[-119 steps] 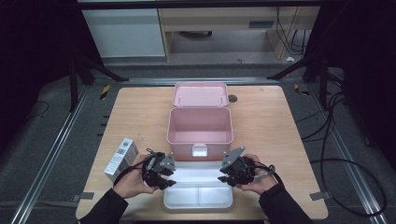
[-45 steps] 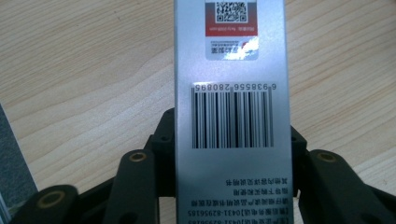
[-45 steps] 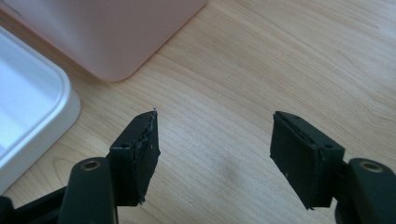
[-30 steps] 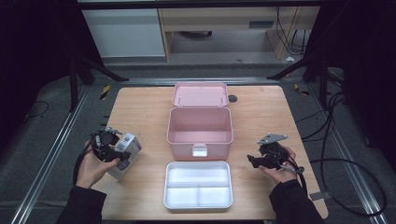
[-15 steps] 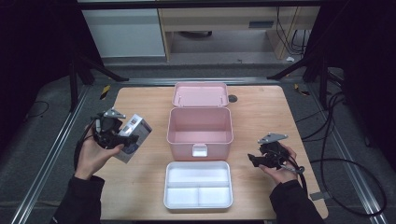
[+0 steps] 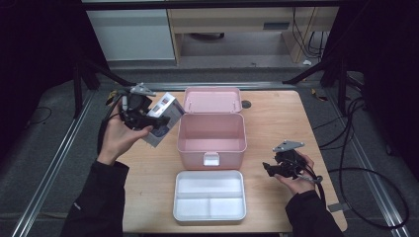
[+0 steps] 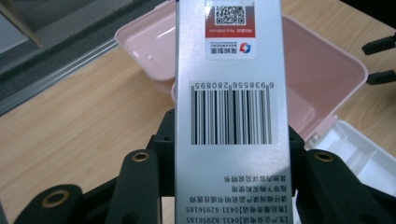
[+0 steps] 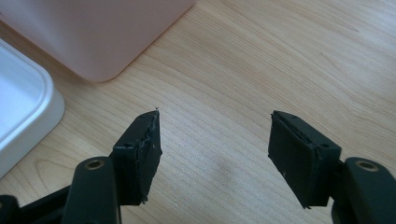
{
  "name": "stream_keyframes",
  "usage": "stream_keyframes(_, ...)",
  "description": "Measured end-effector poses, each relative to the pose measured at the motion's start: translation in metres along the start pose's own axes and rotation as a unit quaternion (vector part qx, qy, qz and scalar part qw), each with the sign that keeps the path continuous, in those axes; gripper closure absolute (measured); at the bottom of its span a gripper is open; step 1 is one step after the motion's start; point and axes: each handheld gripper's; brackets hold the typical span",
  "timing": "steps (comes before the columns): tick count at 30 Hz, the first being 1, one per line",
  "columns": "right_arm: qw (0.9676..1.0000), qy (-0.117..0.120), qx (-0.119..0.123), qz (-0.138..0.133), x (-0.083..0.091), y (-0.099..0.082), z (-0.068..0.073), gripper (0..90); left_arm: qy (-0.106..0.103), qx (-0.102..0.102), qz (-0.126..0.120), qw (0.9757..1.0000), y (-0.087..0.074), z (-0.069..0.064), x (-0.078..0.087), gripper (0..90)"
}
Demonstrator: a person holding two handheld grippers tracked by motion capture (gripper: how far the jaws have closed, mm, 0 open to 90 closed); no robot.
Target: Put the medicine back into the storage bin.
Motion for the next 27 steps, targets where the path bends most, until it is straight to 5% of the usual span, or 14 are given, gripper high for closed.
stream_keyframes(12,0.9999,-0.004,0.007,-0.006,0.0,-0.002,-0.003,34.6,-0.044,-0.036,0.007,0.9984,0.042,-0.032,-0.064,56.1)
stream_keyframes(27,0.9998,-0.006,0.018,-0.004,-0.002,-0.004,-0.004,34.1,-0.081,-0.069,0.072,0.9917,0.041,-0.054,-0.14,55.9)
Point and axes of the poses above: each handheld gripper's, and its own axes: x roughly backward along the jaws, y roughly out of its top, z roughly to its left, and after that the axes turned 6 degrees about y, right-handed
